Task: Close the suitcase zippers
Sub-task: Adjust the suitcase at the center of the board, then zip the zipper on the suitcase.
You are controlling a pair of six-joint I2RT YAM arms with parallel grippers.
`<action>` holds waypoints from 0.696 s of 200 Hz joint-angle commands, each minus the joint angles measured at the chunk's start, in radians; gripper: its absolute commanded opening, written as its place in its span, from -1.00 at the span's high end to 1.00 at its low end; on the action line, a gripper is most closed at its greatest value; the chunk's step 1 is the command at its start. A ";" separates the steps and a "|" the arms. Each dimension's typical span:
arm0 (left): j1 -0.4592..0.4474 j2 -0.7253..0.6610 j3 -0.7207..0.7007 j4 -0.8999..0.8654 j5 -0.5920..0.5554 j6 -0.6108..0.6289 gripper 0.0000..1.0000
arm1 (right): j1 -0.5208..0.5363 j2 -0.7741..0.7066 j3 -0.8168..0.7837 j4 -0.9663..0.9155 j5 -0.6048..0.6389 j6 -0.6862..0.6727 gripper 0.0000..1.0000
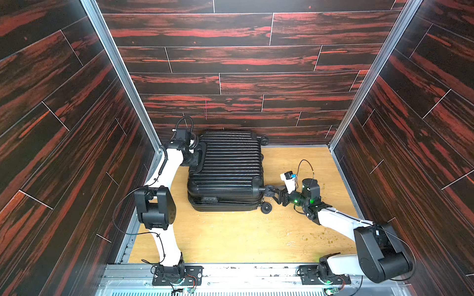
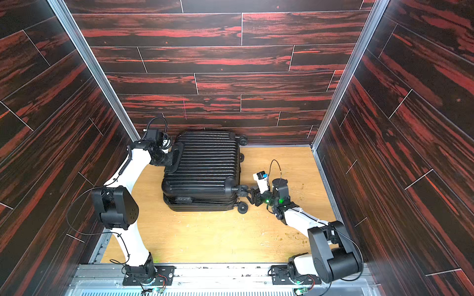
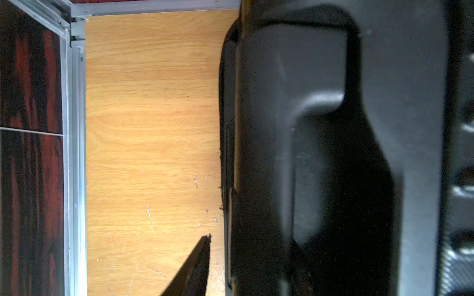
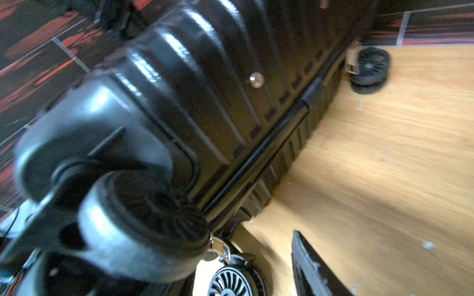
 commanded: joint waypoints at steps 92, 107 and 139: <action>0.059 0.055 0.207 -0.130 0.028 0.011 0.51 | 0.003 0.100 -0.201 0.481 -0.077 0.049 0.03; 0.060 0.062 0.226 -0.138 0.049 0.012 0.51 | 0.005 0.158 -0.256 0.689 -0.096 0.073 0.07; 0.060 0.068 0.237 -0.152 0.044 0.009 0.51 | 0.020 0.262 -0.265 0.799 -0.108 0.094 0.11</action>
